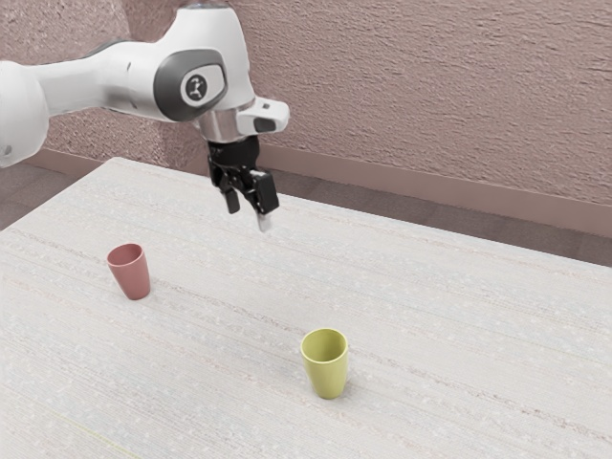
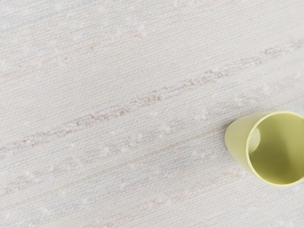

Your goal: Place the right cup onto the left cup

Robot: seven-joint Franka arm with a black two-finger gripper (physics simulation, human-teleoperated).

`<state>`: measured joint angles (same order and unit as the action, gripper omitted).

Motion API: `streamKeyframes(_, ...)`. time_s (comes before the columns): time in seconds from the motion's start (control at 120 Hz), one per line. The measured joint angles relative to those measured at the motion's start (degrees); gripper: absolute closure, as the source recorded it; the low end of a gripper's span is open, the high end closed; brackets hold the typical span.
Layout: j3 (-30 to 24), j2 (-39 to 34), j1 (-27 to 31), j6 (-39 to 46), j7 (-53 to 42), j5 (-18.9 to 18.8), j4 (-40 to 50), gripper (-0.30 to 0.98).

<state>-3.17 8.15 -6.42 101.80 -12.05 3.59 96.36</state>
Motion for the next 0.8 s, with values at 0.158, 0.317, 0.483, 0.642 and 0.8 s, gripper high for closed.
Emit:
streamKeyframes(0.158,-2.9,-1.4,-0.8,6.5,2.8,0.2,8.7,0.0)
streamKeyframes(0.317,-5.5,-1.8,-0.9,12.1,5.4,0.3,13.7,0.0)
streamKeyframes(0.483,-7.9,2.3,-1.1,16.9,8.1,0.4,14.7,0.0)
streamKeyframes(0.642,-8.2,3.2,-1.1,20.5,10.2,1.0,18.2,0.0)
streamKeyframes(0.8,-8.3,5.2,-1.0,22.9,11.8,1.1,18.6,0.0)
